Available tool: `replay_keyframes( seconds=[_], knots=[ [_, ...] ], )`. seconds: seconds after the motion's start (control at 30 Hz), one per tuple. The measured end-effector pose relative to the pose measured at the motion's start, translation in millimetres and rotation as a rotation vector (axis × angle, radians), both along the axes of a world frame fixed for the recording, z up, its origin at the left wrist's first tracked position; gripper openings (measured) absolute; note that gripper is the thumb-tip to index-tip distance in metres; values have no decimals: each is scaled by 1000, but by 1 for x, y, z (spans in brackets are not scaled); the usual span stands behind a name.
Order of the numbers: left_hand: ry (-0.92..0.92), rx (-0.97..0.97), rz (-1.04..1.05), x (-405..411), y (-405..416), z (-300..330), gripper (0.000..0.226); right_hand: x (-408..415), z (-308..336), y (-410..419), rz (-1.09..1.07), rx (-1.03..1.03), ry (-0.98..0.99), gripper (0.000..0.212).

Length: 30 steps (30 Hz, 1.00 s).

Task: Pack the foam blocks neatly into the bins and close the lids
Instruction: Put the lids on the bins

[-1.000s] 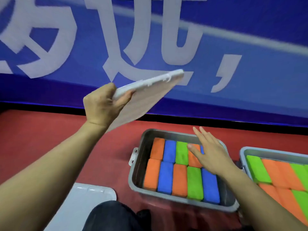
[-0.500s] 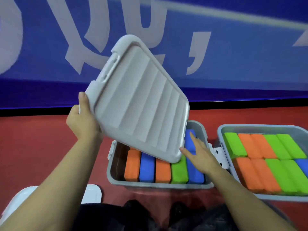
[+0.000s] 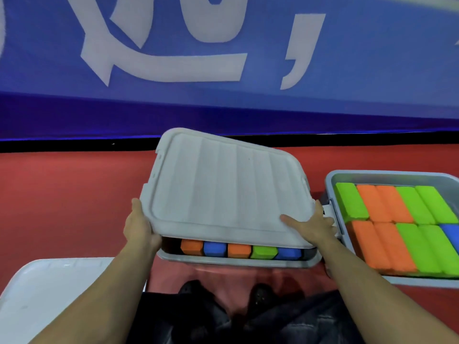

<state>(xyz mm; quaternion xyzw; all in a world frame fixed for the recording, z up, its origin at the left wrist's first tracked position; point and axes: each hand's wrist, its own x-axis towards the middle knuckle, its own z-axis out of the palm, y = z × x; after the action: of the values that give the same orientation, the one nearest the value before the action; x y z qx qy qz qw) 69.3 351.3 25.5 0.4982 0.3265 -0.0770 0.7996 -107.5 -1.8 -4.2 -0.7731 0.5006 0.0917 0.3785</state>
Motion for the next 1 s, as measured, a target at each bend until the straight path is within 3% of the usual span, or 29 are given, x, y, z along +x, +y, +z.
replay_keyframes(
  seconds=[0.1,0.23,0.37,0.53,0.7,1.0],
  knots=[
    [-76,188,-71,2,6,-16,47,-3,-8,0,-40,6,38,162],
    [-156,577,-346,5,12,-21,39,-10,-25,-2,-85,33,103,165],
    [-76,768,-526,4,20,-44,28,-15,-27,3,-74,10,239,149],
    [48,889,-671,7,24,-65,39,-16,-39,3,-40,-19,303,150],
    [139,928,-648,8,26,-75,35,-12,-46,2,7,-26,297,148],
    [244,887,-713,10,24,-73,45,-10,-46,-1,45,-16,305,142]
  ],
)
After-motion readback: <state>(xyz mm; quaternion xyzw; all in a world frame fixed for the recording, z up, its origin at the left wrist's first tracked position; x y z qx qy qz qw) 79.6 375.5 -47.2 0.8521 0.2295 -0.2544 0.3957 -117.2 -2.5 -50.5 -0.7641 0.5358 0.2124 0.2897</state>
